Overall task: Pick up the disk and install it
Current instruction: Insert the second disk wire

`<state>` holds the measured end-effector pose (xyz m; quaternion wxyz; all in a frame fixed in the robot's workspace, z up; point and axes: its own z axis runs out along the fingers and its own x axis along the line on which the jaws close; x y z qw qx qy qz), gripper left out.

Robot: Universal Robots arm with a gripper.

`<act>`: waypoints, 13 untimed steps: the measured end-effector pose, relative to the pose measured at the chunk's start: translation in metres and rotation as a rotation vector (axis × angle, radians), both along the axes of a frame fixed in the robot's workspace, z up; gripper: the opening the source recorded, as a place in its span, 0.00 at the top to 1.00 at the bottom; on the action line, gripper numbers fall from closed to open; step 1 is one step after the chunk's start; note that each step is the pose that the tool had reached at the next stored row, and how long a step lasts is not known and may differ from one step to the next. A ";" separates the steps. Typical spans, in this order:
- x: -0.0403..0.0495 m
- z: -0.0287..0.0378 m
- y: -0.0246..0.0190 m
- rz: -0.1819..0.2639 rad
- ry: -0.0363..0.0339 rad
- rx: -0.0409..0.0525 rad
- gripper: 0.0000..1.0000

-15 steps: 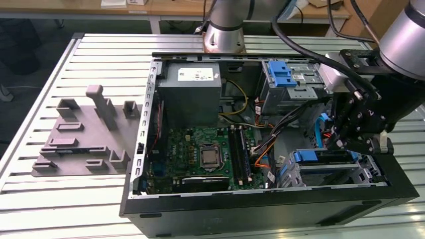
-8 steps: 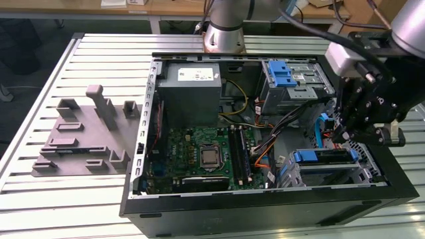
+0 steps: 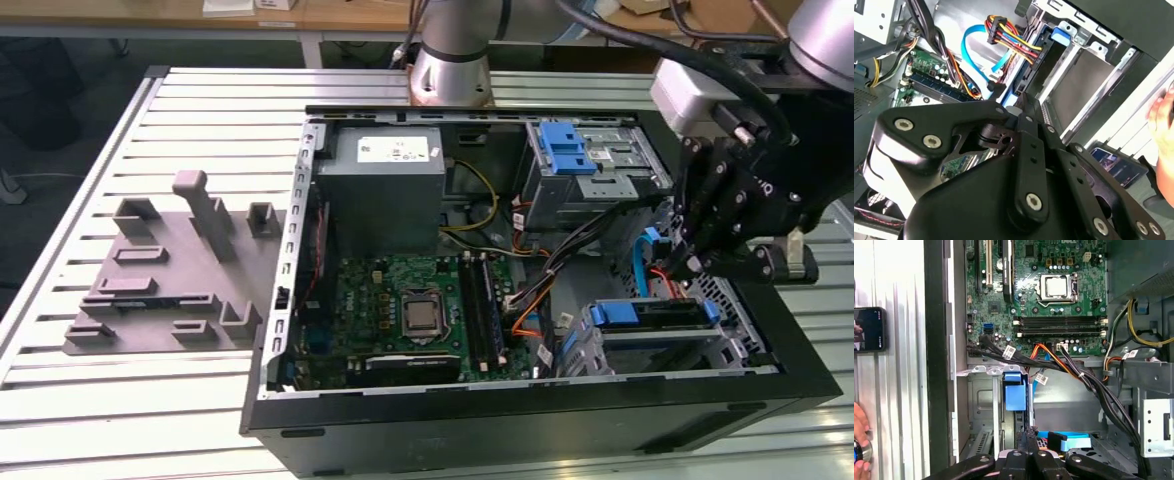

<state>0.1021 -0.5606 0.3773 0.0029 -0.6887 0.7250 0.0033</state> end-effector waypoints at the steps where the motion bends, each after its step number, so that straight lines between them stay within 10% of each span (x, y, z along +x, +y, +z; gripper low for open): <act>1: -0.0003 0.0015 0.0003 0.000 -0.0004 0.0001 0.89; 13: -0.0016 0.0144 0.0152 0.000 -0.0012 -0.0061 0.89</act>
